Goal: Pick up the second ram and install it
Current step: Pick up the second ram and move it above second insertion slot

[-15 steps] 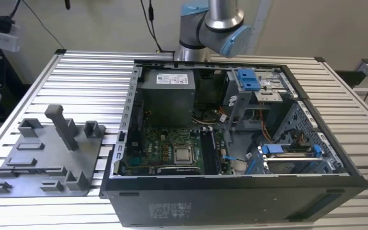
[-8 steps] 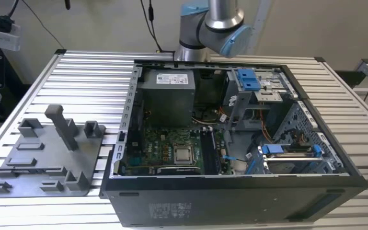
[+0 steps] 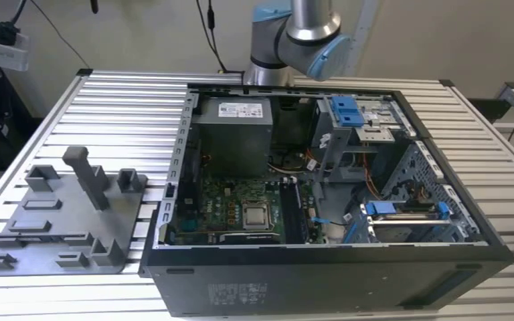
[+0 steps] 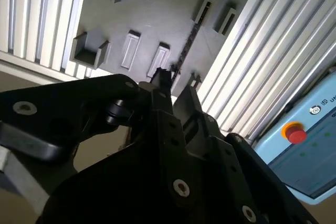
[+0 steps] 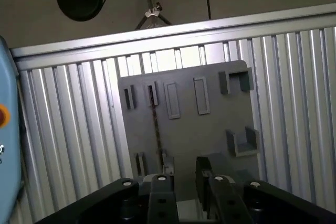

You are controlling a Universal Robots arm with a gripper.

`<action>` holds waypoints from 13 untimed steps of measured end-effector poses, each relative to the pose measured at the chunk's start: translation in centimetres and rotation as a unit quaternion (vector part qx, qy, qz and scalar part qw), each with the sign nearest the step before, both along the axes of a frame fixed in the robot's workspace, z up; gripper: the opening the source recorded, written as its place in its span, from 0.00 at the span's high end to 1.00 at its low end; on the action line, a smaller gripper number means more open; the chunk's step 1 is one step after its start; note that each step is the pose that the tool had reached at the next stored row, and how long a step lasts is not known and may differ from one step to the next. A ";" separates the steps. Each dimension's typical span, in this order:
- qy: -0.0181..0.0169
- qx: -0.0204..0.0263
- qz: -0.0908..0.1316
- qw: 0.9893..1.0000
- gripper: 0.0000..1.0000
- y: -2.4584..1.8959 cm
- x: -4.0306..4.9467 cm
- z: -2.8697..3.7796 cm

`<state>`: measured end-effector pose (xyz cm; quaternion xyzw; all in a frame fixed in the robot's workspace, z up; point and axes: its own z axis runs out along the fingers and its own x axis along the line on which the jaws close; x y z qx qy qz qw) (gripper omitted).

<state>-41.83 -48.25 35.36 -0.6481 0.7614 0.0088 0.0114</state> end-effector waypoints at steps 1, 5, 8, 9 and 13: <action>0.000 0.000 0.000 1.000 0.64 0.00 0.00 0.00; 0.000 0.000 0.000 1.000 0.58 0.00 0.00 0.00; 0.000 0.000 0.000 1.000 0.58 0.00 0.00 -0.15; 0.000 0.000 0.000 1.000 0.58 -0.01 0.00 -0.25; 0.000 0.000 0.000 1.000 0.58 -0.02 0.01 -0.73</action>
